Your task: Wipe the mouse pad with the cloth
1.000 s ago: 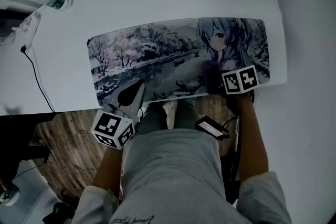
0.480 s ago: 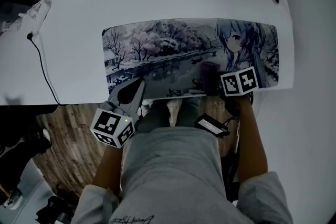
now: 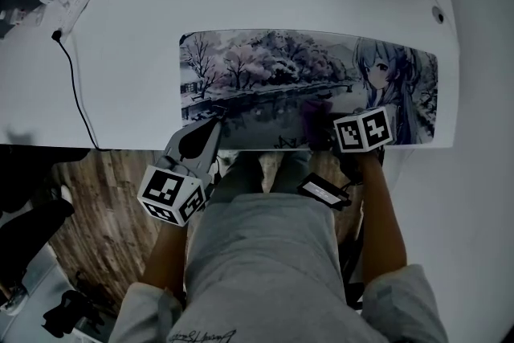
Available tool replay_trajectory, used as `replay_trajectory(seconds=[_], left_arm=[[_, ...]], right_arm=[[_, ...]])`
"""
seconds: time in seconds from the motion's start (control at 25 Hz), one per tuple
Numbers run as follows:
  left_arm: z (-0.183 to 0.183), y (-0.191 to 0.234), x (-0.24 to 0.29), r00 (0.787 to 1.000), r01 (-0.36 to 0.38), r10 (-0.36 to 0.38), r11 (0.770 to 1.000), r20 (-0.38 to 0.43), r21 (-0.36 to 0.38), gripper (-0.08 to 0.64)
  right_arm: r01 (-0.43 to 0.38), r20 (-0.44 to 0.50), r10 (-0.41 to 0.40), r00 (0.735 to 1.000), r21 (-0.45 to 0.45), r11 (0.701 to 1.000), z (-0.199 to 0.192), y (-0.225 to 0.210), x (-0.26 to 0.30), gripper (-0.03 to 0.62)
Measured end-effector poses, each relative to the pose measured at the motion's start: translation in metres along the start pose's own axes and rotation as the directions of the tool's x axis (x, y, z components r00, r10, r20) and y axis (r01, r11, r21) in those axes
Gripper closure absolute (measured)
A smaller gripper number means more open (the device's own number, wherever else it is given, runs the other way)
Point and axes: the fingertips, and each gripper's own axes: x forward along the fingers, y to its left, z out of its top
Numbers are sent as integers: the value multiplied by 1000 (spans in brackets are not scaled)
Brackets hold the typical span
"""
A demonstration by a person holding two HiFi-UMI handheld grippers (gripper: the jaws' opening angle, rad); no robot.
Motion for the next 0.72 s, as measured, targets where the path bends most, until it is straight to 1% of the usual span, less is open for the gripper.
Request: replay_trajectory(seconds=[0.36,0.72], left_arm=[[-4,30,-26,999,-40,40,999,20,-24,545],[-15,63,-56,995,-96,98,993,34,-68,545]], right_arm=[[-46,-36,43,998,-73,996,15,50,32,492],[-92,-77,80,994,-161,983,31,103,65,491]])
